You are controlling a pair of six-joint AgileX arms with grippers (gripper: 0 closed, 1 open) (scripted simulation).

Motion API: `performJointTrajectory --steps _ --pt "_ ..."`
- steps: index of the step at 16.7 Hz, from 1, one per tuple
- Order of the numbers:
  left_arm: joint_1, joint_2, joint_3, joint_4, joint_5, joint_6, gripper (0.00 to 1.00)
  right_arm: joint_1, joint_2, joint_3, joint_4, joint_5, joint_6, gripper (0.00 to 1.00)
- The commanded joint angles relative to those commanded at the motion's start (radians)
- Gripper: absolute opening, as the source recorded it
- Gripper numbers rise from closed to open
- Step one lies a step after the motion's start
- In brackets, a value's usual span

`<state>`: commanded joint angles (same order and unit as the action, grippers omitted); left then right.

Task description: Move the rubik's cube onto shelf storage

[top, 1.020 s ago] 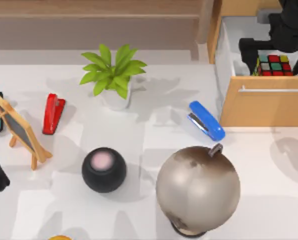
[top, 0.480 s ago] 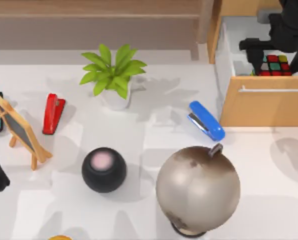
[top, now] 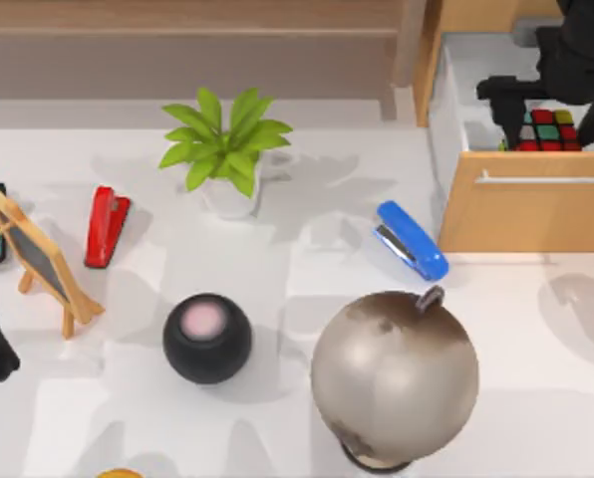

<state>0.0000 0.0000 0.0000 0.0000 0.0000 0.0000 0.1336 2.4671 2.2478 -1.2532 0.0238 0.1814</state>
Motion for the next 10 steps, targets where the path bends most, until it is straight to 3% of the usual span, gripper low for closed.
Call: performJointTrajectory --steps 5,10 --pt "0.000 0.000 0.000 0.000 0.000 0.000 1.00 0.005 -0.015 -0.010 -0.013 0.008 0.006 0.00" --pt "0.000 0.000 0.000 0.000 0.000 0.000 1.00 0.058 -0.188 0.000 -0.119 0.053 0.086 0.00"
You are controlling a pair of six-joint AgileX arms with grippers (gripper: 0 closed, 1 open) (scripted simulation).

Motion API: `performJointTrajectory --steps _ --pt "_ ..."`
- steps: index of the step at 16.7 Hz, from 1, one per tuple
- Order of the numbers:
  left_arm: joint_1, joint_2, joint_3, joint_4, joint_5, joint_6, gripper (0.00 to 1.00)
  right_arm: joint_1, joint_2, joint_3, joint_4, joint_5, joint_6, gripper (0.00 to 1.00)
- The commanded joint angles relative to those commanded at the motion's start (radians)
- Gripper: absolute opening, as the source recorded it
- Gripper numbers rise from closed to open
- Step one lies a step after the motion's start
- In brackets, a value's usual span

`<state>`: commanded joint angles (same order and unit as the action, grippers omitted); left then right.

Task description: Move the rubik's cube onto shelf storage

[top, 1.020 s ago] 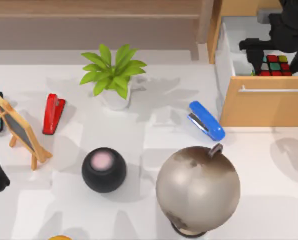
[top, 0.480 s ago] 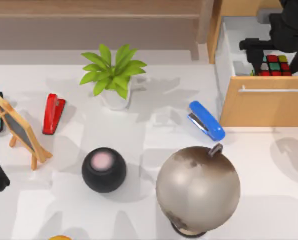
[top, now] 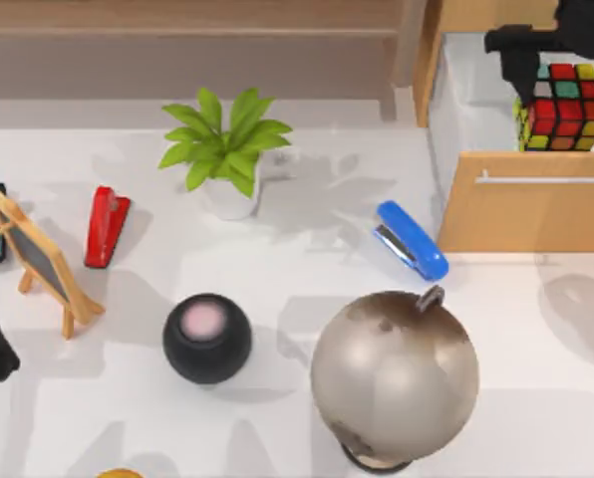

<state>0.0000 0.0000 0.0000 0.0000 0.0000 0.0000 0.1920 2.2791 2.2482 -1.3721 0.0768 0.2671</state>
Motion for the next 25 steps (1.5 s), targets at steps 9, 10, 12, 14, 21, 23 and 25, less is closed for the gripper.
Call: performJointTrajectory --steps 9,10,12,14,21,23,25 --pt "0.000 0.000 0.000 0.000 0.000 0.000 1.00 0.054 0.068 0.123 -0.033 -0.062 -0.036 0.00" --pt "0.000 0.000 0.000 0.000 0.000 0.000 1.00 0.019 0.100 0.134 -0.029 -0.060 -0.055 0.00" --pt "0.000 0.000 0.000 0.000 0.000 0.000 1.00 -0.036 0.166 0.143 -0.025 -0.055 -0.078 0.00" --pt "0.000 0.000 0.000 0.000 0.000 0.000 1.00 -0.055 0.202 0.150 -0.017 -0.053 -0.085 0.00" --pt "0.000 0.000 0.000 0.000 0.000 0.000 1.00 -0.046 0.173 0.129 -0.014 -0.059 -0.079 0.00" --pt "0.000 0.000 0.000 0.000 0.000 0.000 1.00 -0.026 0.113 0.106 0.003 -0.074 -0.070 0.00" --pt "0.000 0.000 0.000 0.000 0.000 0.000 1.00 0.018 0.022 0.077 0.050 -0.100 -0.055 0.00"
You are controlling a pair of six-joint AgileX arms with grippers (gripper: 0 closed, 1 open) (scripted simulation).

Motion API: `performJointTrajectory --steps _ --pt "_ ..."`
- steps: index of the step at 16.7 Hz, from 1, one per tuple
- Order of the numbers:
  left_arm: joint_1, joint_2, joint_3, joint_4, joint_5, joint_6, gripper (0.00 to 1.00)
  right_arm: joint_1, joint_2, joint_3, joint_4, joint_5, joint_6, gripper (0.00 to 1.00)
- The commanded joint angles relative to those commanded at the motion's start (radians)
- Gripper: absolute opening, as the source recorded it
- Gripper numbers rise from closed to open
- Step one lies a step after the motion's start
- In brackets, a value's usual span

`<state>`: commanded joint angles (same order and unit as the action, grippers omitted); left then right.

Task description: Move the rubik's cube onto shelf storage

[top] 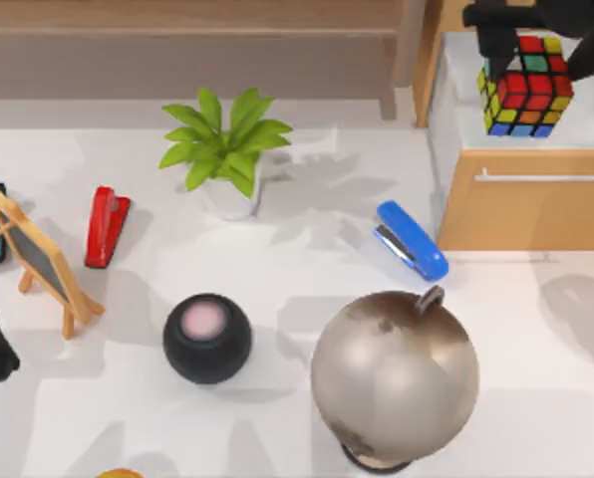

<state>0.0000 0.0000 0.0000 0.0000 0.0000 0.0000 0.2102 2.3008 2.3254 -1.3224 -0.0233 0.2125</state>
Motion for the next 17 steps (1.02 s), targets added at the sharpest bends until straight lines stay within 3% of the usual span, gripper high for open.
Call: performJointTrajectory --steps 5,11,17 --pt "0.000 0.000 0.000 0.000 0.000 0.000 1.00 0.194 -0.194 -0.107 0.232 -0.092 0.059 0.00" --pt "0.000 0.000 0.000 0.000 0.000 0.000 1.00 0.419 -0.337 -0.218 0.717 -0.170 0.153 0.00" --pt "0.000 0.000 0.000 0.000 0.000 0.000 1.00 0.583 -0.354 -0.352 1.292 -0.126 0.195 0.00"
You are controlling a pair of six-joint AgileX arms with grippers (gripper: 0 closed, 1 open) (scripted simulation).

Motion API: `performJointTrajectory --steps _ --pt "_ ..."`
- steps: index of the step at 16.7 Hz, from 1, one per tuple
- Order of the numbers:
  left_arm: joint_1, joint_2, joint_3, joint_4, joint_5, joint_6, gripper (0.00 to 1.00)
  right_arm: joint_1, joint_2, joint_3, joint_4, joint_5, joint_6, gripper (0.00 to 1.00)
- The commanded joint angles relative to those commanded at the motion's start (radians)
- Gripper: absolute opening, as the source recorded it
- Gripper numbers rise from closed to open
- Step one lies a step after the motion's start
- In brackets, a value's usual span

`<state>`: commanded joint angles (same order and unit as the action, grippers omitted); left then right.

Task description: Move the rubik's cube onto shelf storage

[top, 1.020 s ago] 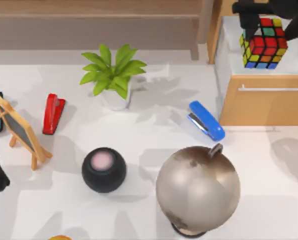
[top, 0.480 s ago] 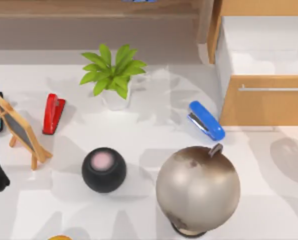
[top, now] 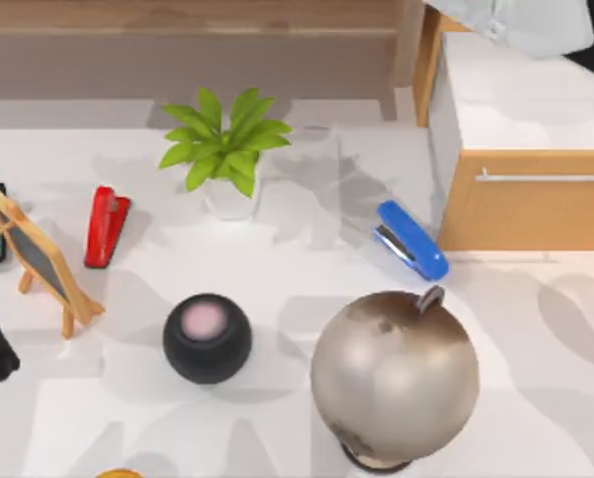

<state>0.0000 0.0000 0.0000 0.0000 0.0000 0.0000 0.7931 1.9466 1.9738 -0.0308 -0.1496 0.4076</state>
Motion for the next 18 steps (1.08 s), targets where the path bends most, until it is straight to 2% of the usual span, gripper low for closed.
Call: performJointTrajectory --steps 4,9,13,18 --pt "0.000 0.000 0.000 0.000 0.000 0.000 1.00 0.068 0.051 -0.106 0.351 0.120 -0.039 0.00" --pt "0.000 0.000 0.000 0.000 0.000 0.000 1.00 0.082 0.143 -0.243 0.689 0.354 -0.153 0.00" --pt "0.000 0.000 0.000 0.000 0.000 0.000 1.00 0.051 0.214 -0.351 0.873 0.565 -0.271 0.00" --pt "0.000 0.000 0.000 0.000 0.000 0.000 1.00 0.018 0.294 -0.470 1.016 0.814 -0.416 0.00"
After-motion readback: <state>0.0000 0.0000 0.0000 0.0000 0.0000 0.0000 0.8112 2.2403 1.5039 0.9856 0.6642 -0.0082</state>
